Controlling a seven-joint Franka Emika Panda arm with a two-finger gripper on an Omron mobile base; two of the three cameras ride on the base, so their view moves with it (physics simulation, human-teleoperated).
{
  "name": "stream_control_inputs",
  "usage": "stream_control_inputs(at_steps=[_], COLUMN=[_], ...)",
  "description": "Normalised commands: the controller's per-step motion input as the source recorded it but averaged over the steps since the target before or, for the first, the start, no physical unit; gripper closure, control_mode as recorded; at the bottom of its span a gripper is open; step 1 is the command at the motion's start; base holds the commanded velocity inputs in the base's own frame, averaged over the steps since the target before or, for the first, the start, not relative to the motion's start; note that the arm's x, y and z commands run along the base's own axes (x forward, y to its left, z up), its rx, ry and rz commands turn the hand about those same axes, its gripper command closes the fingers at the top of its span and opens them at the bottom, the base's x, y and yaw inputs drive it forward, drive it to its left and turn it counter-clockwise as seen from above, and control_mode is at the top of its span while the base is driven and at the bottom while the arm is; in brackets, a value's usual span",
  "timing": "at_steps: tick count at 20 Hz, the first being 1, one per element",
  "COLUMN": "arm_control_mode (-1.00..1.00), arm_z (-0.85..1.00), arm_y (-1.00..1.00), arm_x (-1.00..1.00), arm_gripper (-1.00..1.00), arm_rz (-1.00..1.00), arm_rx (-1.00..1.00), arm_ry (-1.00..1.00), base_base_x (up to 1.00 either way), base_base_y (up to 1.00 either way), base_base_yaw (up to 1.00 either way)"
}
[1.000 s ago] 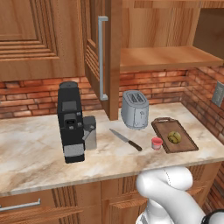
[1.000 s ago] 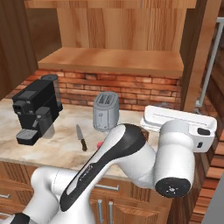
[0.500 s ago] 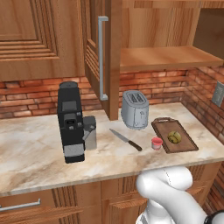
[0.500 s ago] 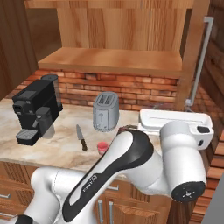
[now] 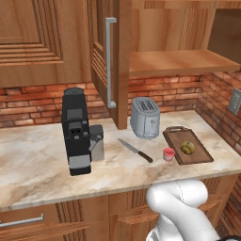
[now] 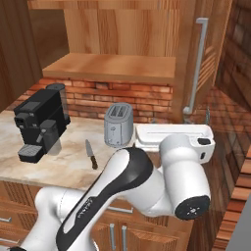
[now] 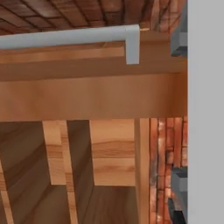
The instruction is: Pick the bread, place it on the cutting board, pick the jam, place it on the counter, and close the cabinet.
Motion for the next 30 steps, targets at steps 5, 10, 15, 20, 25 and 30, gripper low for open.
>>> stream_control_inputs(at_steps=[5,10,15,20,25,30], arm_control_mode=[-1.00,-1.00,-1.00,-1.00,-1.00,-1.00], arm_z=[-0.02,0.00,0.00,-0.02,-0.06,-0.12], arm_y=[0.43,0.36,0.24,0.10,0.00,0.01], arm_x=[0.33,0.50,0.62,0.58,0.46,0.43], arm_gripper=[-1.00,-1.00,-1.00,-1.00,-1.00,-1.00], arm_rz=[0.01,0.01,0.02,0.07,0.11,0.13], arm_rx=[0.00,0.00,0.00,0.00,0.00,0.00], arm_ry=[0.00,0.00,0.00,0.00,0.00,0.00], base_base_x=[0.00,0.00,0.00,0.00,0.00,0.00], base_base_y=[0.00,0.00,0.00,0.00,0.00,0.00], base_base_yaw=[0.00,0.00,0.00,0.00,0.00,0.00])
